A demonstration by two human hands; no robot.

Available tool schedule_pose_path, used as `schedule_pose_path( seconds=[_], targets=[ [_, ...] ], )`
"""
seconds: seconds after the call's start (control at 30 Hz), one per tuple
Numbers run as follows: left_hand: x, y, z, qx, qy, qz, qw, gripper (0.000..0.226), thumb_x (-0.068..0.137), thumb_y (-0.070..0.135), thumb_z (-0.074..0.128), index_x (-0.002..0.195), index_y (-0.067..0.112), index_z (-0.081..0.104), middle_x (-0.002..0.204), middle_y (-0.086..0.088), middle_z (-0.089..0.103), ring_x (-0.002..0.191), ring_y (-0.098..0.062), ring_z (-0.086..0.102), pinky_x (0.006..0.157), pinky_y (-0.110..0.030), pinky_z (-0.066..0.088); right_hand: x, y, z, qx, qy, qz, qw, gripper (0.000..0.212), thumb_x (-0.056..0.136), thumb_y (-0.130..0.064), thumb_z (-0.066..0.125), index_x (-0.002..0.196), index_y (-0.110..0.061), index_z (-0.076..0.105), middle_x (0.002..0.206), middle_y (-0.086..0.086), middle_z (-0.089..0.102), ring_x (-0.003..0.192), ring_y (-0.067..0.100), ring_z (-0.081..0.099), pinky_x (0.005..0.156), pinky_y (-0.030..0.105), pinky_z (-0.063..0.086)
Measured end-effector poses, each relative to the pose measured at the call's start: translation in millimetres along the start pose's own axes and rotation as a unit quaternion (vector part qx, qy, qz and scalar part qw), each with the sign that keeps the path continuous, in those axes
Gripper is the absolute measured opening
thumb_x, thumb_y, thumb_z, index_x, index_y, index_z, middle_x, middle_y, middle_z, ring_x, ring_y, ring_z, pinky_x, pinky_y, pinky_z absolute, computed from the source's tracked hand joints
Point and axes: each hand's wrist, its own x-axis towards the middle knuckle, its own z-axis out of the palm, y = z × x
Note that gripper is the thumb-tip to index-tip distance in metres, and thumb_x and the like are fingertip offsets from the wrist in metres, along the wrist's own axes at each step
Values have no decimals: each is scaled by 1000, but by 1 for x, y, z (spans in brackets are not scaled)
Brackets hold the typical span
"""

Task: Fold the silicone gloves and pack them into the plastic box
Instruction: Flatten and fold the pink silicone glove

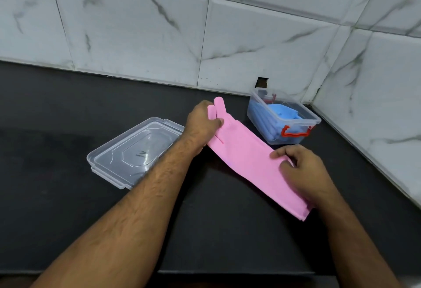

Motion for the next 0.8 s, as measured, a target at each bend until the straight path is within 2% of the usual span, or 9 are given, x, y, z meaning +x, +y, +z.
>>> schedule_pose_path(
  seconds=[0.1, 0.23, 0.33, 0.43, 0.53, 0.7, 0.8],
  targets=[
    [-1, 2, 2, -29, 9, 4, 1000, 30, 91, 8, 73, 117, 17, 62, 115, -8, 70, 105, -29, 69, 92, -51, 59, 1, 0, -1, 16, 64, 3, 998, 34, 88, -6, 56, 84, -35, 74, 102, -17, 67, 87, 0, 59, 70, 19, 41],
    [-3, 2, 8, -93, 24, 0, 995, 31, 93, 8, 71, 122, 15, 60, 117, -11, 71, 108, -31, 69, 95, -52, 58, 1, -3, -3, 38, 138, 19, 990, 36, 87, -2, 56, 77, -30, 75, 104, -13, 69, 91, 6, 62, 78, 27, 46],
    [-4, -1, 14, -61, 23, -7, 998, 32, 95, 10, 71, 124, 14, 57, 120, -10, 69, 110, -31, 67, 97, -52, 57, 2, -4, -4, 5, 100, 49, 994, 36, 93, -3, 55, 80, -31, 76, 109, -11, 65, 90, 6, 59, 74, 25, 45],
    [-5, -3, 16, -21, 9, -42, 999, 45, 95, 20, 74, 132, 13, 51, 126, -9, 65, 113, -31, 64, 97, -53, 57, 4, -4, -4, -46, 32, 92, 994, 35, 98, -3, 52, 95, -25, 79, 122, -4, 65, 99, 11, 58, 91, 31, 49],
    [-3, -1, 13, -49, -8, -74, 996, 55, 91, 31, 79, 134, 16, 48, 125, -9, 64, 111, -31, 65, 93, -54, 59, 3, -3, -5, -50, 36, 109, 992, 35, 100, -3, 50, 100, -22, 79, 127, -2, 66, 105, 14, 57, 97, 33, 46],
    [-1, 0, 14, -9, -9, -33, 999, 51, 87, 4, 71, 131, 23, 51, 120, -4, 64, 107, -24, 63, 87, -42, 59, 5, -1, -6, -52, 96, 87, 990, 36, 98, 4, 50, 102, -19, 78, 125, -1, 69, 105, 12, 54, 98, 25, 39],
    [-2, 1, 14, -13, -9, -2, 1000, 50, 87, -2, 67, 126, 27, 53, 113, 3, 65, 105, -20, 64, 85, -39, 59, 5, 0, -3, -54, 101, 101, 988, 36, 100, 2, 50, 109, -18, 77, 129, 1, 68, 110, 16, 57, 100, 28, 41]
  ],
)
